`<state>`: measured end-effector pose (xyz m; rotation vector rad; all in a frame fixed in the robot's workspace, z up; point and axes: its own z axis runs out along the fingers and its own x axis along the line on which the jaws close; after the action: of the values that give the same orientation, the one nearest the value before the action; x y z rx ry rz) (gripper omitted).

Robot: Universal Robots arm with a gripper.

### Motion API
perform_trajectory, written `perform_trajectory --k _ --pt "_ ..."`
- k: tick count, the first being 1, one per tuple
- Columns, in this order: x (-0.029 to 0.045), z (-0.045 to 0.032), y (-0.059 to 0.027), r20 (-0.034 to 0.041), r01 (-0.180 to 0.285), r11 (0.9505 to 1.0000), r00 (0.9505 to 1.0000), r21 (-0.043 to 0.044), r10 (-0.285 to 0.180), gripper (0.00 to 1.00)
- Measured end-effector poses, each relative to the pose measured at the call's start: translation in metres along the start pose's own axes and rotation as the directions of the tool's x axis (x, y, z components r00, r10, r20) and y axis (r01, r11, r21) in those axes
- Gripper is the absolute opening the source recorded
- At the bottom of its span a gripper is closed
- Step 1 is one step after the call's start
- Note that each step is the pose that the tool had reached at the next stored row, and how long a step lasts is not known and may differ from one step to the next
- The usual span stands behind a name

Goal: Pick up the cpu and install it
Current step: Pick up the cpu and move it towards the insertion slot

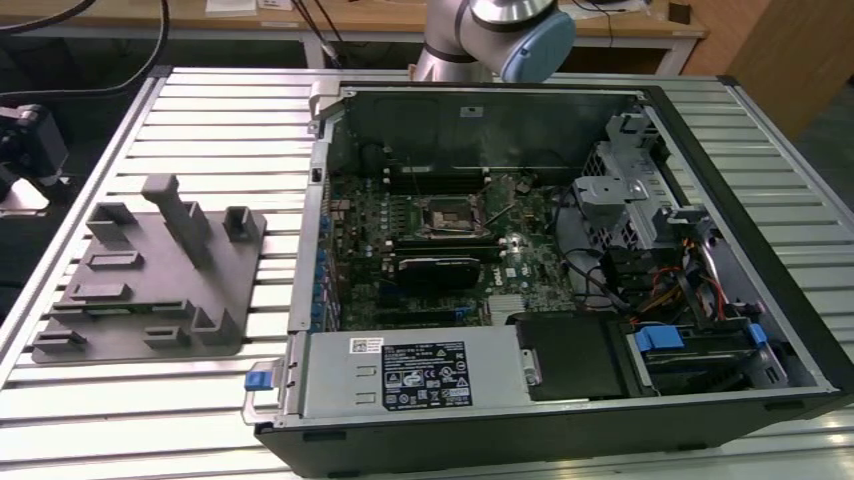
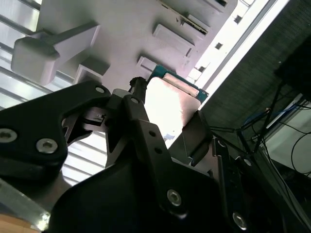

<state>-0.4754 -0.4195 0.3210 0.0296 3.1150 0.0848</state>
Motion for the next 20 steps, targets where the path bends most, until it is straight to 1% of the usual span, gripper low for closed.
perform_trajectory --k 6,16,20 --pt "-0.0004 -0.0146 0.0008 0.0 0.0 1.0 1.0 -0.0001 0.0 0.54" --pt "-0.0011 -0.0453 0.0025 -0.0001 0.0 1.0 1.0 0.0 0.0 0.54" --pt "-0.0014 -0.0553 0.0031 0.0 0.0 1.0 1.0 0.0 0.0 0.54"
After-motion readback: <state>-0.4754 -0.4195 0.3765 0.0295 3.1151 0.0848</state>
